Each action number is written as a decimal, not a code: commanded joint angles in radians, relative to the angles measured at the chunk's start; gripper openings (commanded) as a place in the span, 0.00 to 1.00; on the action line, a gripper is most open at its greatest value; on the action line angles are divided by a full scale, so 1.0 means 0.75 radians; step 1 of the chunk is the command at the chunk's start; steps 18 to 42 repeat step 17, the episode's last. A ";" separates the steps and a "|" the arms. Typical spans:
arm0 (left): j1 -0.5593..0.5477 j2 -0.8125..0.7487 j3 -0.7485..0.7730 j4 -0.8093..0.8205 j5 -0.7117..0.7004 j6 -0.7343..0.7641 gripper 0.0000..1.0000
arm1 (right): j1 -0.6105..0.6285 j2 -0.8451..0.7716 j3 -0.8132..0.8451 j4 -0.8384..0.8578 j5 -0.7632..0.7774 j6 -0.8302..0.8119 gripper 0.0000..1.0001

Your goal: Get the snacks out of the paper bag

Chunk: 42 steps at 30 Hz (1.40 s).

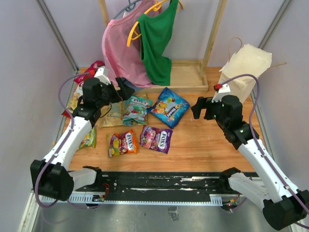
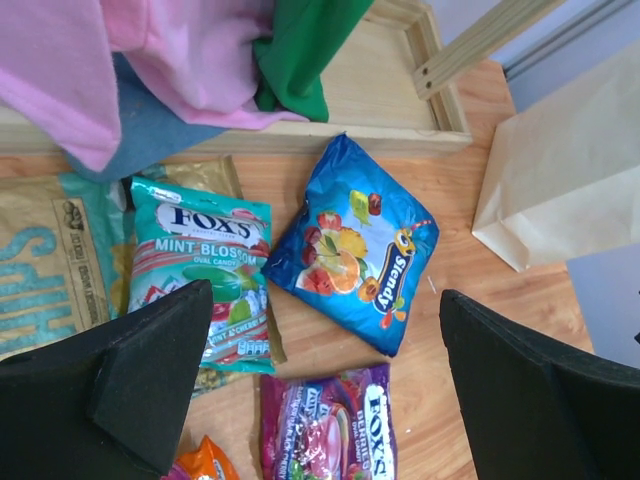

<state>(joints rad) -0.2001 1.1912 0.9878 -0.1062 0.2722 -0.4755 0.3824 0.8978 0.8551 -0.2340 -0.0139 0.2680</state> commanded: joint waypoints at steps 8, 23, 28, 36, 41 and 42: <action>0.000 -0.101 -0.037 0.024 -0.089 0.054 1.00 | 0.018 0.010 0.009 0.008 0.091 -0.052 0.98; -0.001 -0.117 -0.047 0.029 -0.086 0.059 1.00 | 0.018 0.038 0.003 0.006 0.068 -0.061 0.99; -0.001 -0.117 -0.047 0.029 -0.086 0.059 1.00 | 0.018 0.038 0.003 0.006 0.068 -0.061 0.99; -0.001 -0.117 -0.047 0.029 -0.086 0.059 1.00 | 0.018 0.038 0.003 0.006 0.068 -0.061 0.99; -0.001 -0.117 -0.047 0.029 -0.086 0.059 1.00 | 0.018 0.038 0.003 0.006 0.068 -0.061 0.99; -0.001 -0.117 -0.047 0.029 -0.086 0.059 1.00 | 0.018 0.038 0.003 0.006 0.068 -0.061 0.99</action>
